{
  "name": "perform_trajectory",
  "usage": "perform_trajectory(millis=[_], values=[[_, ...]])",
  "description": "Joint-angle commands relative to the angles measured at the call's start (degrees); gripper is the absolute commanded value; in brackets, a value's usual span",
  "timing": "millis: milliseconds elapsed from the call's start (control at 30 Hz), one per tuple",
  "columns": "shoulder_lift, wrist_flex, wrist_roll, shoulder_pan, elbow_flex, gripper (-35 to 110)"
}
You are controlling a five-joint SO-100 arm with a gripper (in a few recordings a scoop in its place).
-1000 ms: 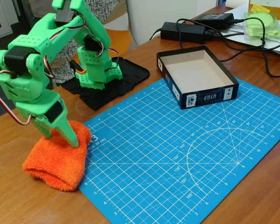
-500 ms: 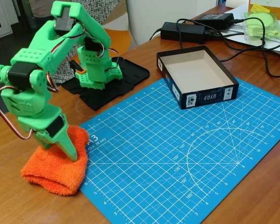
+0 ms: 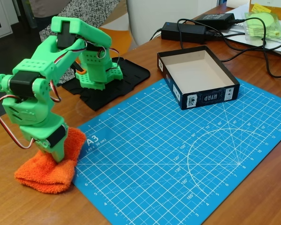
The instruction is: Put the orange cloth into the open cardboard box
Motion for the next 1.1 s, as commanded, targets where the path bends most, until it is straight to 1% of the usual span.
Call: perform_trajectory(millis=[0, 133, 300, 367, 433, 567, 667, 833, 933, 1067], values=[[5.89, 1.49, 0.35, 2.11, 2.99, 0], [21.09, 1.58, -0.18, 2.11, 16.52, 0], [48.96, 1.58, 4.39, -1.85, 39.99, 0], [61.08, 1.58, 8.53, -6.77, 48.78, 0], [71.89, 1.58, 15.38, -14.5, 55.11, 0], [84.55, 1.58, 31.38, -35.07, 60.21, 0], [85.34, 1.49, 41.57, -50.36, 61.0, 0], [82.27, -1.32, 53.53, -74.97, 58.89, 0], [74.18, -3.6, 59.33, -82.97, 53.17, 0], [61.96, -7.91, 61.61, -88.42, 47.72, 0]])
